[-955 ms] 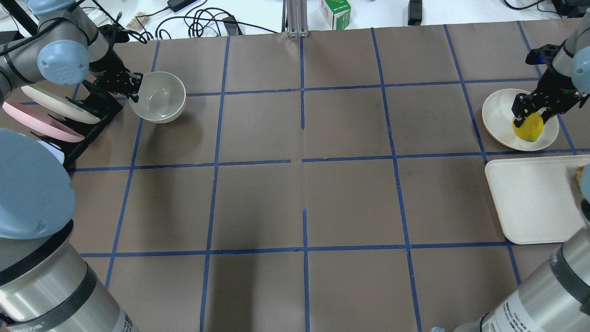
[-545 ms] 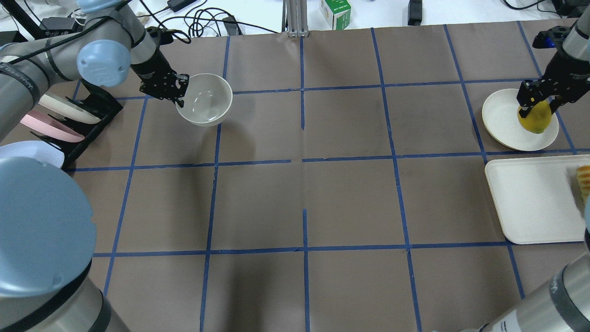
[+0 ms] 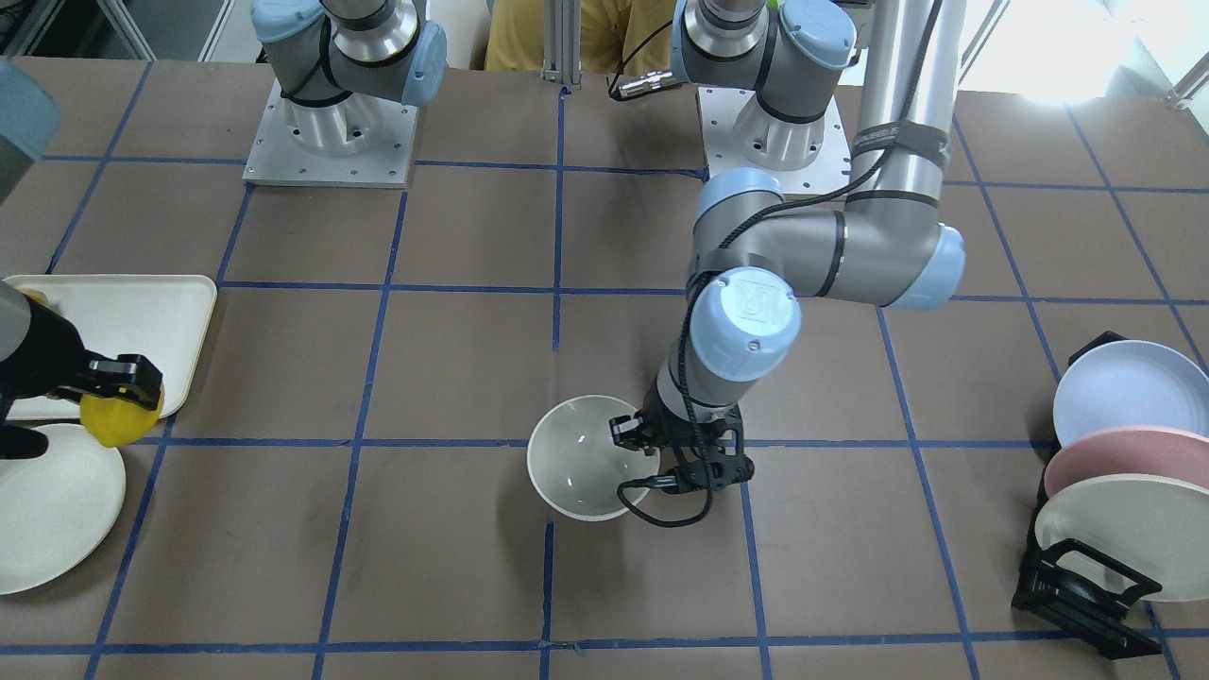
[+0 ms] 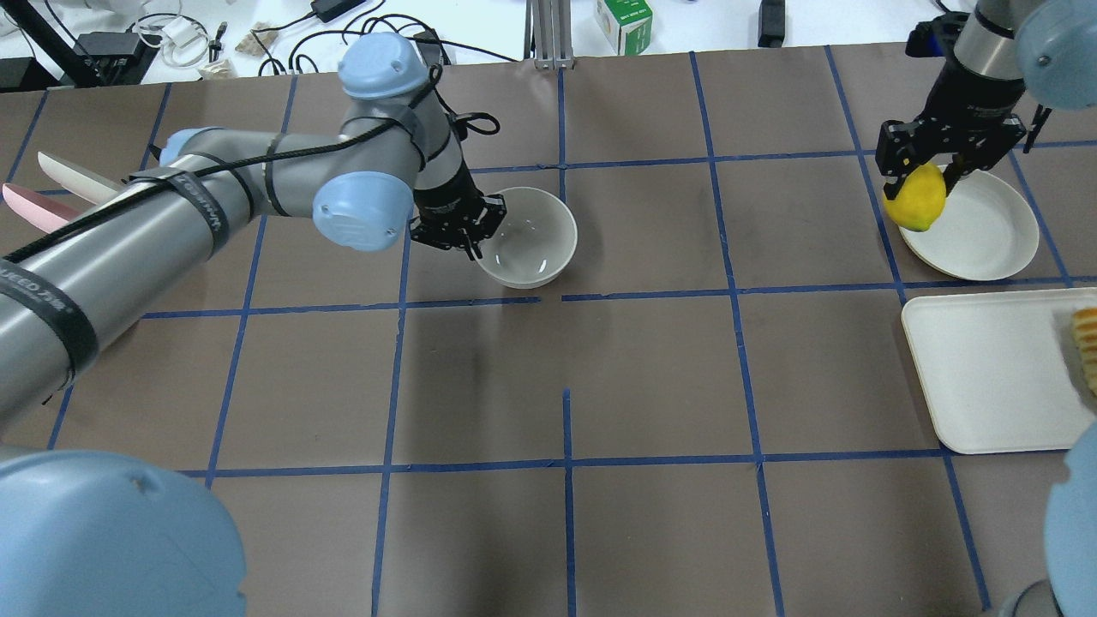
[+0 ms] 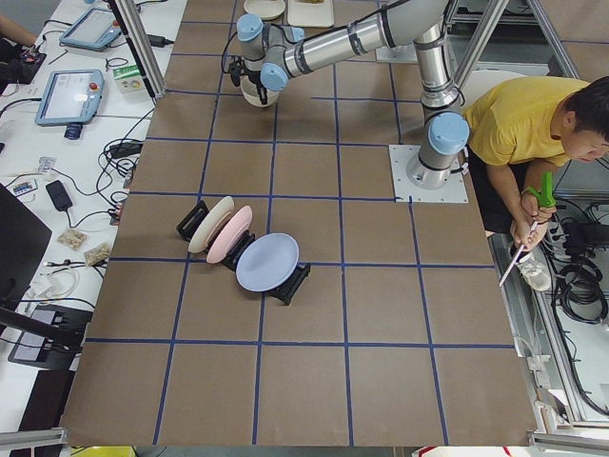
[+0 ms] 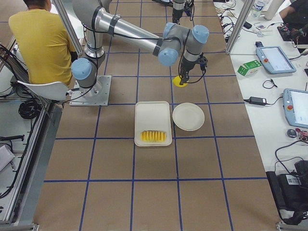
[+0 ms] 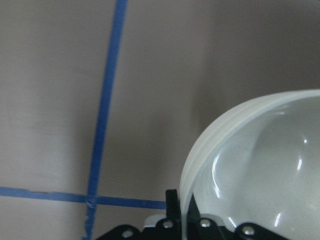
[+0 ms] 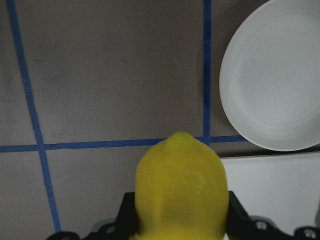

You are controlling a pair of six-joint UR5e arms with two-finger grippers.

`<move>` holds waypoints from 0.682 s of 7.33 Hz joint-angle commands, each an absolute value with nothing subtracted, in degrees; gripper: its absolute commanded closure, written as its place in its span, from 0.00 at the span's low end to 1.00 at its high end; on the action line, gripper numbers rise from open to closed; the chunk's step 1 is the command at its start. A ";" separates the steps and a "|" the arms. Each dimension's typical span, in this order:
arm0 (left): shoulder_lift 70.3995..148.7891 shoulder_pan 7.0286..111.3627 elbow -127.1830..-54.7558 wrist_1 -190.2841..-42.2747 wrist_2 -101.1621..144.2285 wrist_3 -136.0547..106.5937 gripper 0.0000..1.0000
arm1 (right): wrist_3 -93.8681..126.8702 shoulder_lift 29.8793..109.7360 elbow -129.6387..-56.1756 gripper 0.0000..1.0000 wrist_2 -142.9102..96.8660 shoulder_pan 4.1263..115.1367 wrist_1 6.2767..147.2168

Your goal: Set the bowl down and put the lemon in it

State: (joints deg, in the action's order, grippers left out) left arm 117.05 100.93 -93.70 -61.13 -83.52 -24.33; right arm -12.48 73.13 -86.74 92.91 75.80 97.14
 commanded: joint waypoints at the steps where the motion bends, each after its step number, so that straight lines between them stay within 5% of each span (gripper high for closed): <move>1: 116.21 105.54 -95.62 -59.51 -83.41 -30.06 1.00 | -2.52 74.79 -86.92 1.00 90.27 82.76 96.42; 3: 116.53 105.82 -96.06 -59.68 -83.49 -29.19 1.00 | 5.59 74.79 -86.92 1.00 90.09 90.40 97.29; 4: 117.06 104.95 -96.15 -59.33 -83.76 -27.27 0.52 | 7.19 74.36 -86.66 1.00 90.17 93.57 98.08; 5: 116.81 104.42 -95.98 -59.07 -83.85 -25.16 0.31 | 9.64 74.18 -87.01 1.00 90.26 94.73 99.04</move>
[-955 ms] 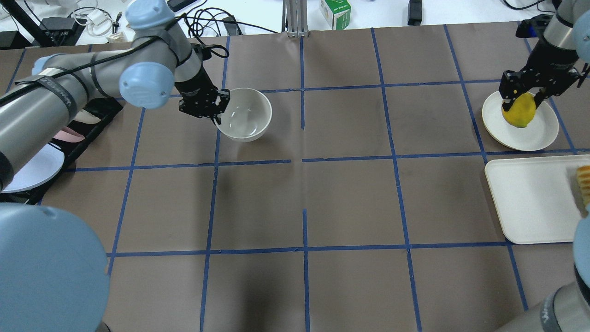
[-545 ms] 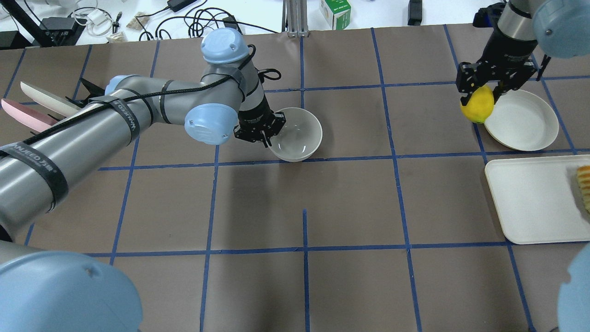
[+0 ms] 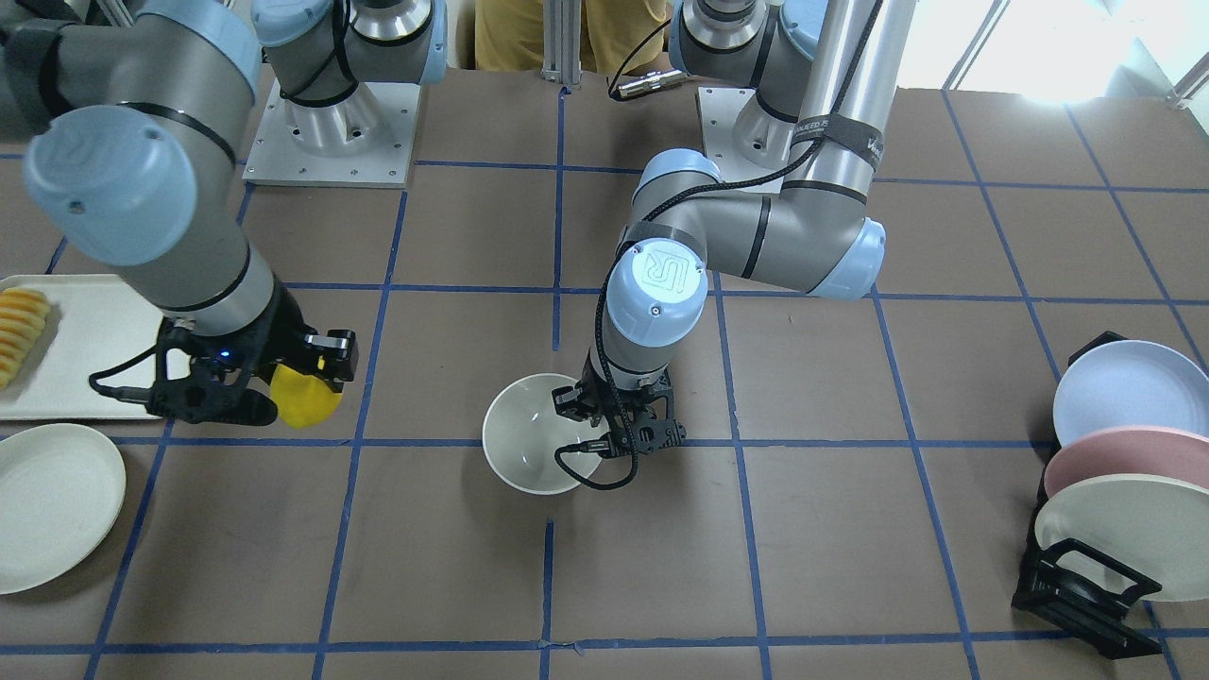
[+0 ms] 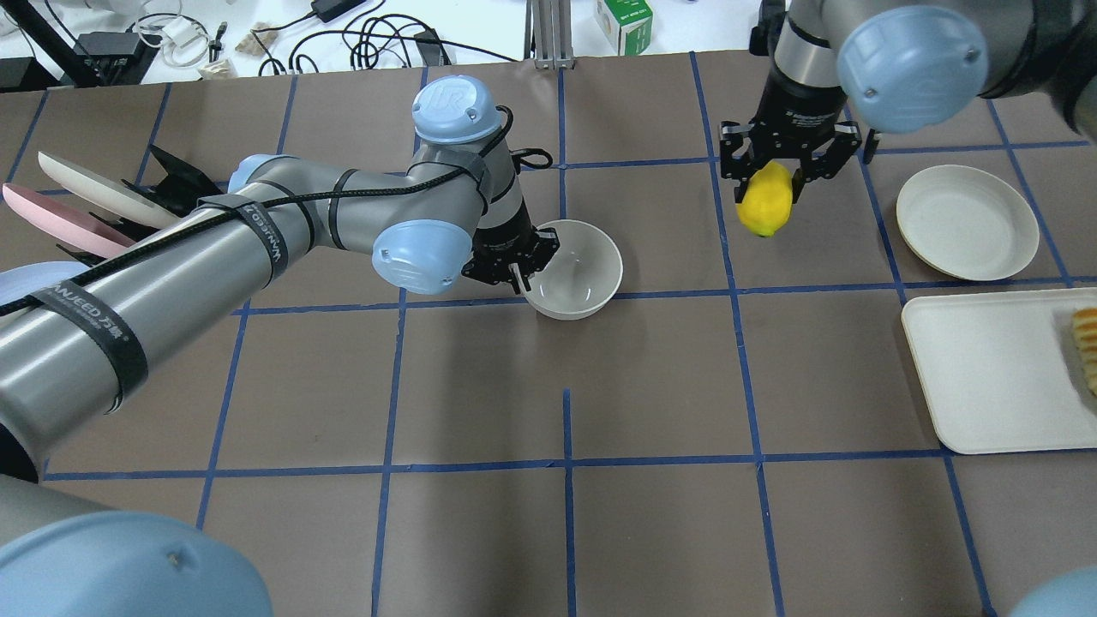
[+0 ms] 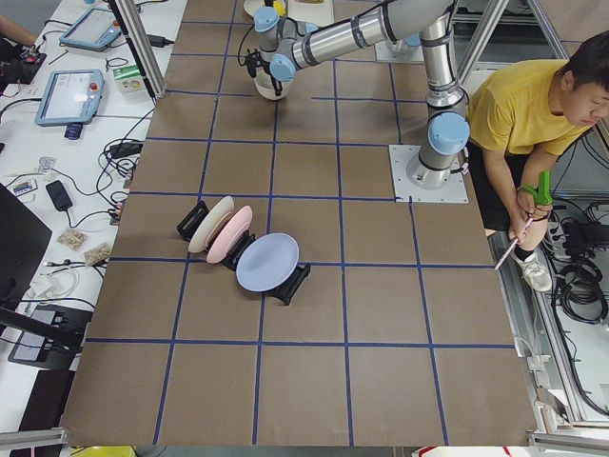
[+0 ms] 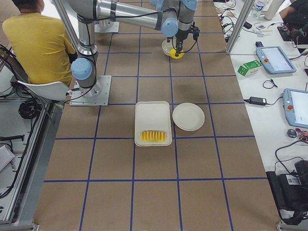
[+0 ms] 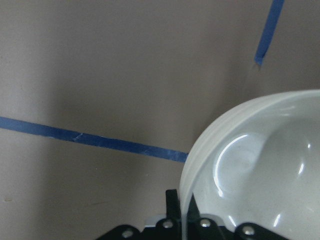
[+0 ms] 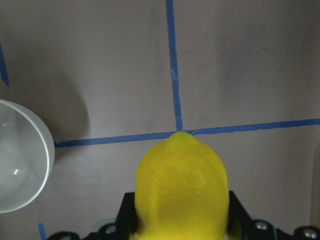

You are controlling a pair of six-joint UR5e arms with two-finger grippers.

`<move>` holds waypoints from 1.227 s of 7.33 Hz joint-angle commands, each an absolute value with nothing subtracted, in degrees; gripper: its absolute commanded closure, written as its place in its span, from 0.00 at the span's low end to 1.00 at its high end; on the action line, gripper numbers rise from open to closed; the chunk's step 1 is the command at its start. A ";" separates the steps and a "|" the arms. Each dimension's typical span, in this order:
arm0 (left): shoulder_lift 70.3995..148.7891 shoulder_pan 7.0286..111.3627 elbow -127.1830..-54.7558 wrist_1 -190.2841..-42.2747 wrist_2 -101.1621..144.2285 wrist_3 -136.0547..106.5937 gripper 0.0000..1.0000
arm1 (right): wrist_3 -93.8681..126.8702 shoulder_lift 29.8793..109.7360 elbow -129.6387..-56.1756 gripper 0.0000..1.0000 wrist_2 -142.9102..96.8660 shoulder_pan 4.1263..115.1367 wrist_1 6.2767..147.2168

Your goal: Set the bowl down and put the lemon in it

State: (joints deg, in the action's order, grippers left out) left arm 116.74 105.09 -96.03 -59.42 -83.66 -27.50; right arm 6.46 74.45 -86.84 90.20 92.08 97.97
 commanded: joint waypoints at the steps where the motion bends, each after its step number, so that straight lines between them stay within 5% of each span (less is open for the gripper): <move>1: 115.41 102.50 -95.11 -59.67 -83.85 -24.61 0.20 | 9.84 74.27 -87.01 1.00 89.13 95.27 99.31; 3: 110.33 98.63 -93.96 -66.48 -85.33 -18.06 0.09 | 13.60 72.26 -86.92 1.00 85.35 99.03 105.25; 9: 91.17 87.98 -91.32 -88.84 -88.95 4.39 0.03 | 21.88 61.26 -89.46 1.00 85.43 110.30 117.25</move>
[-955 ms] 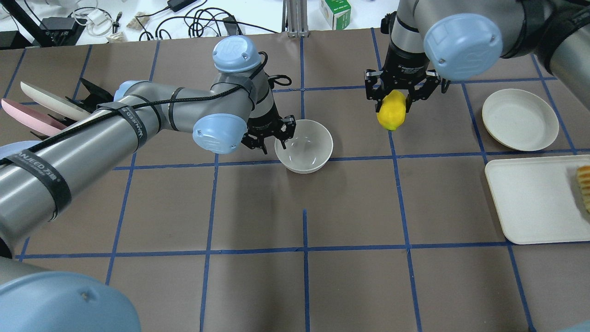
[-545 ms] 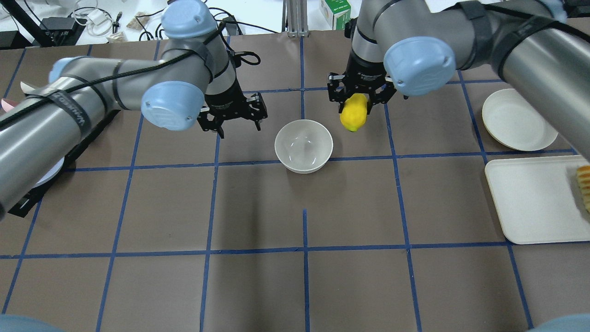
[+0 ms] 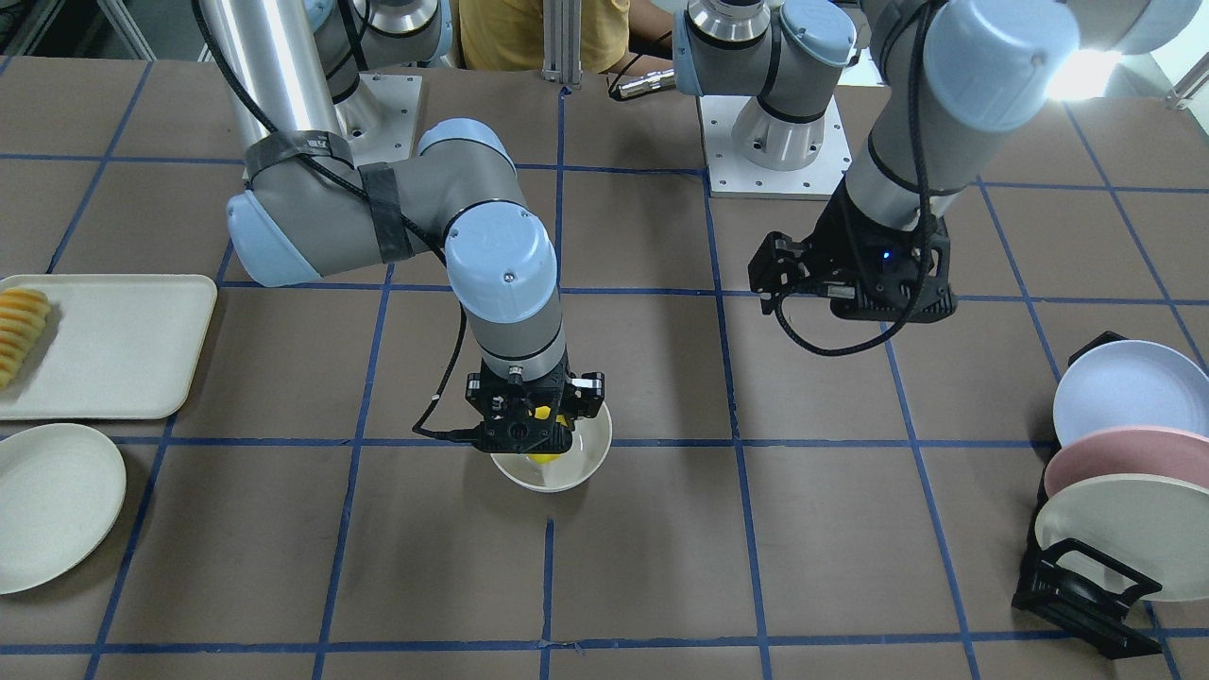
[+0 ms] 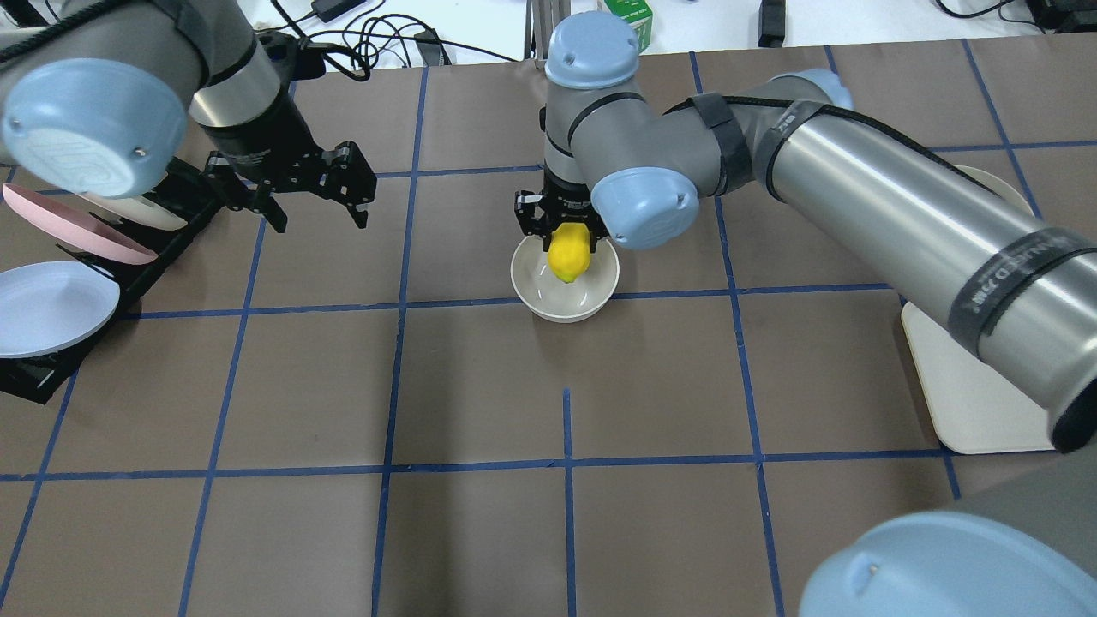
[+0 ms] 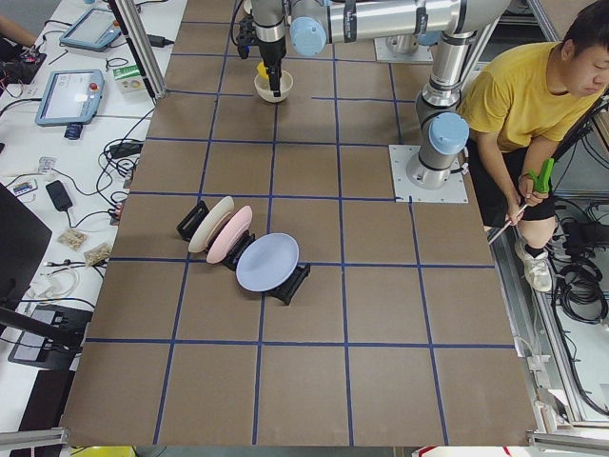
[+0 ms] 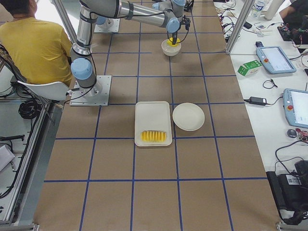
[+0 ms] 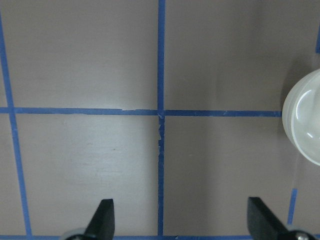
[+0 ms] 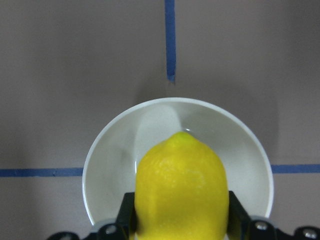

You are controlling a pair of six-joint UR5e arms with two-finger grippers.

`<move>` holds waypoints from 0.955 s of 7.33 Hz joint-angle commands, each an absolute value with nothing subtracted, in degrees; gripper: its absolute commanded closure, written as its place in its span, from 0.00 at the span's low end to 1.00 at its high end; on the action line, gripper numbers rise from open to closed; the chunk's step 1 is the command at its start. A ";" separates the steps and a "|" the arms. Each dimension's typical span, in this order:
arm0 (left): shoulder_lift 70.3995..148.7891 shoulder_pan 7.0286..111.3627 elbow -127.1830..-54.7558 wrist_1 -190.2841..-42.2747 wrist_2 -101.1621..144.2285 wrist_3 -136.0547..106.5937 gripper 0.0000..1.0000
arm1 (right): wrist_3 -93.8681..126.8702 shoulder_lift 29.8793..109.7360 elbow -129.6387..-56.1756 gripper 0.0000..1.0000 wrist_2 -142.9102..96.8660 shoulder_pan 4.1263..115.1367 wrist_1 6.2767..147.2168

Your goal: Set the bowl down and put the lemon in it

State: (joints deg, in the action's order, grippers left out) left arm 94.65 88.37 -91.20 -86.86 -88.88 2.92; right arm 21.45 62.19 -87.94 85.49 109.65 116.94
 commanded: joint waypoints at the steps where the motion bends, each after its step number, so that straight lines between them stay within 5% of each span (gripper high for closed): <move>1: 90.62 87.63 -90.54 -88.86 -88.86 4.39 0.00 | 21.71 61.17 -91.47 0.87 85.43 110.30 118.03; 2: 90.27 88.24 -89.66 -90.08 -88.77 4.31 0.00 | 21.36 61.00 -92.45 0.80 85.43 110.30 121.52; 3: 91.66 89.72 -87.30 -92.00 -88.86 3.61 0.00 | 21.71 60.21 -92.46 0.60 85.43 110.30 122.16; 5: 90.63 90.00 -86.40 -92.98 -88.95 3.60 0.00 | 21.97 59.41 -92.46 0.03 85.52 110.30 124.88; 7: 90.70 89.83 -86.31 -93.61 -89.12 3.60 0.00 | 21.88 62.30 -91.67 0.00 86.05 110.22 124.11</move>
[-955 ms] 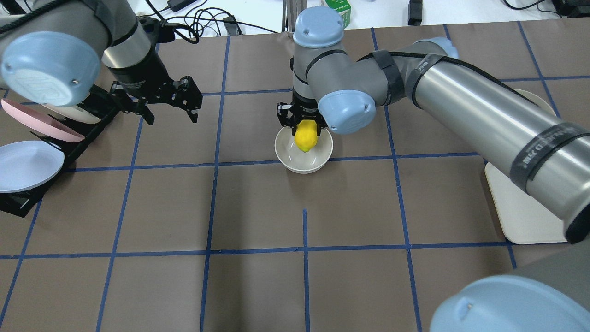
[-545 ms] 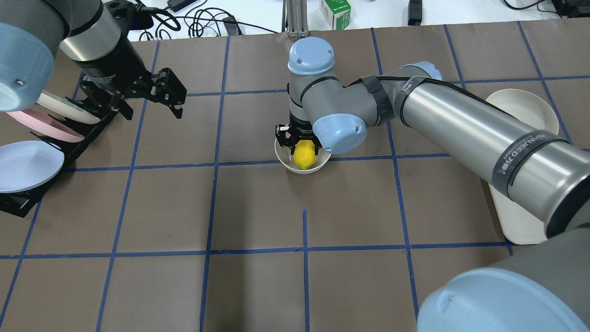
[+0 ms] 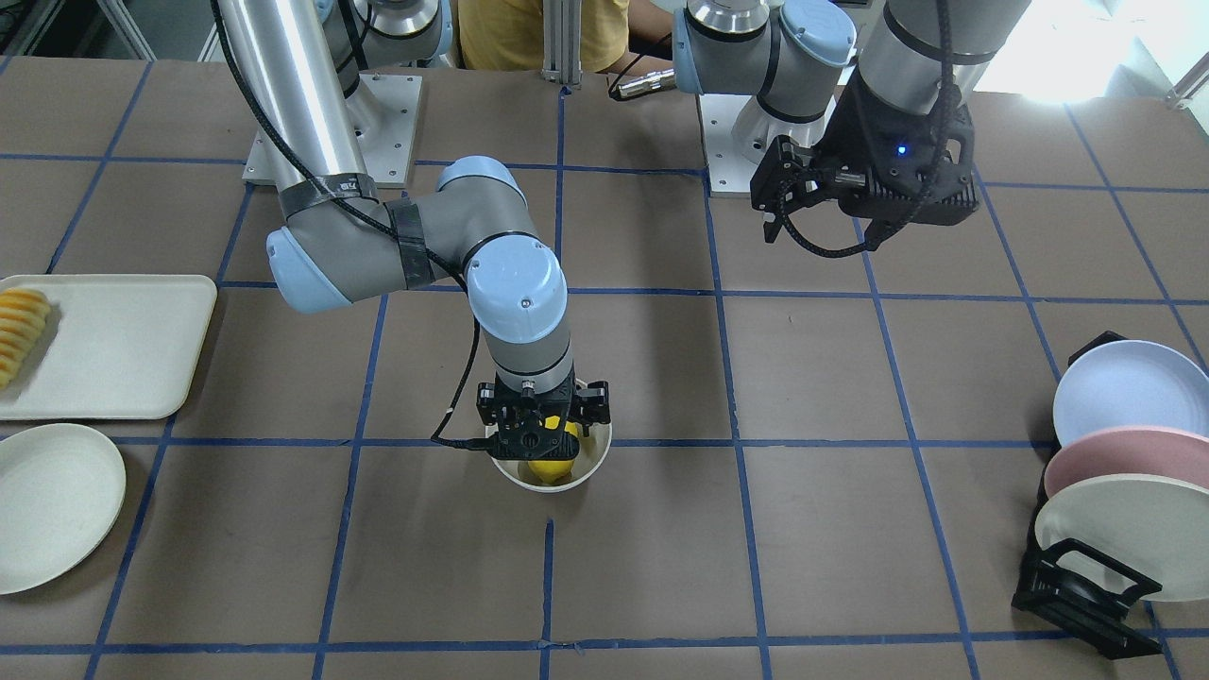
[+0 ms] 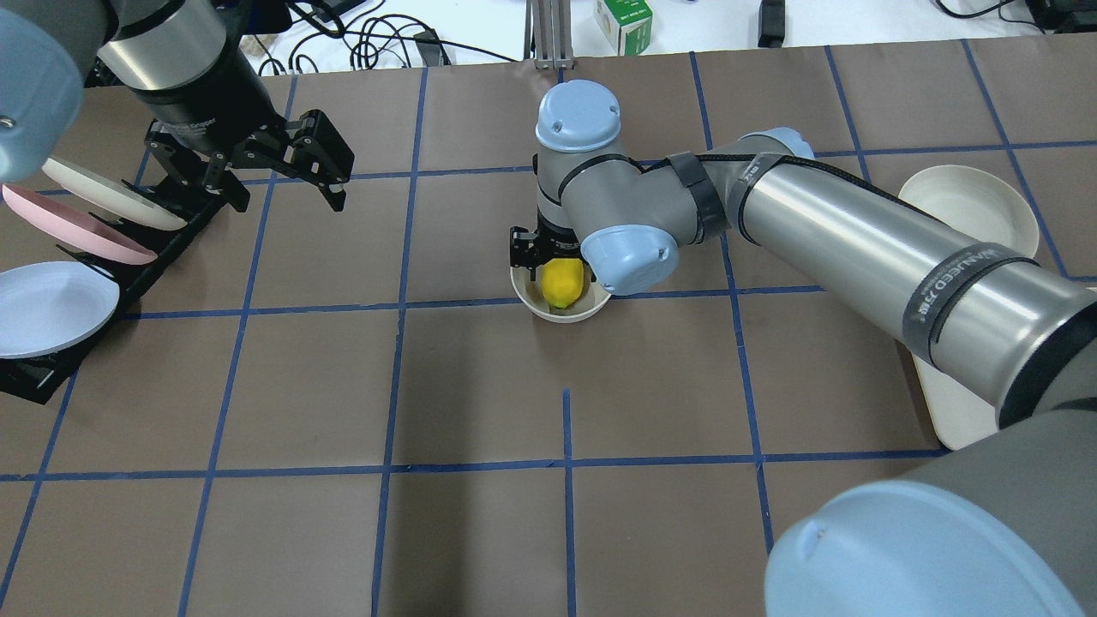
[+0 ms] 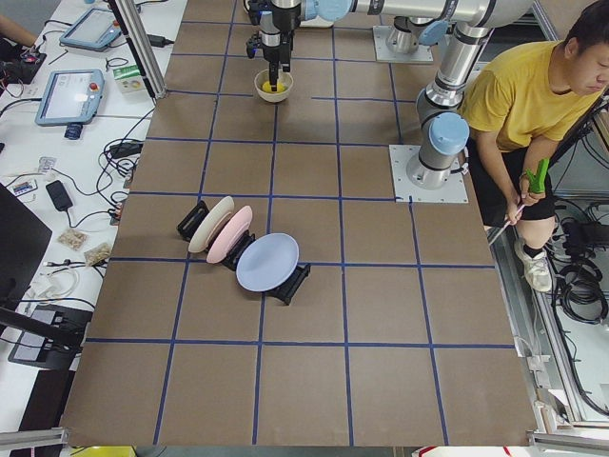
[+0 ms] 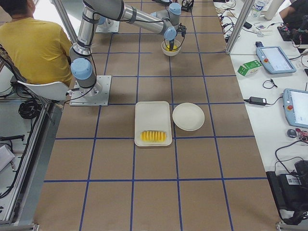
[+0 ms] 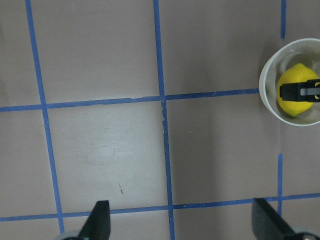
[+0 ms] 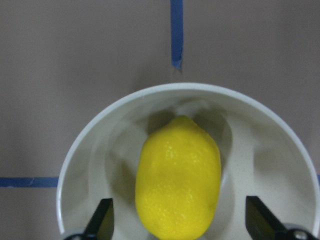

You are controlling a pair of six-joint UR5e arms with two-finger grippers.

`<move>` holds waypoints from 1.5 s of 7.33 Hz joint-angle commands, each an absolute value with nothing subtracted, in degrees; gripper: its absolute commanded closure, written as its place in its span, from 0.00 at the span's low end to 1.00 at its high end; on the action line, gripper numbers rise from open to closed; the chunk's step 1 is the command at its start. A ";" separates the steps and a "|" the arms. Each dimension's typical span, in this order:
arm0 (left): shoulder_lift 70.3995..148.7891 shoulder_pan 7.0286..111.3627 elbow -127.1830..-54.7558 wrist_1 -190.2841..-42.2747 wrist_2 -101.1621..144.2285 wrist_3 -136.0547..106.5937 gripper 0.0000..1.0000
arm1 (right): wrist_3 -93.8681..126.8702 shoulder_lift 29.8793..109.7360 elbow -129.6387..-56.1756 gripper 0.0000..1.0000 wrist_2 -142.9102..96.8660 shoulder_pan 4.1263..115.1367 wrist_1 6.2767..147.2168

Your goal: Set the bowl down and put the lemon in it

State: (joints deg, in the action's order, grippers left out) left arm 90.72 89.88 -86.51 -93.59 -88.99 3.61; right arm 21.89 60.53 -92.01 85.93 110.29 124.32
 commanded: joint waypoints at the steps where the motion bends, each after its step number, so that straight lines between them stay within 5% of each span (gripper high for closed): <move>1: 90.36 89.74 -86.13 -93.60 -89.12 3.60 0.00 | 21.80 65.01 -91.41 0.00 86.39 109.43 122.19; 7: 90.88 89.82 -86.40 -93.69 -91.25 3.25 0.00 | 13.64 87.59 -91.58 0.00 88.40 93.89 94.53; 11: 90.26 89.83 -87.28 -93.78 -91.23 3.25 0.00 | 8.70 92.53 -91.93 0.00 88.59 88.68 90.70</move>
State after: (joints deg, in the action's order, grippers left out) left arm 90.11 89.90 -87.29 -93.78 -91.36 3.26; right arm 9.35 90.47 -91.78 88.46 88.97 91.30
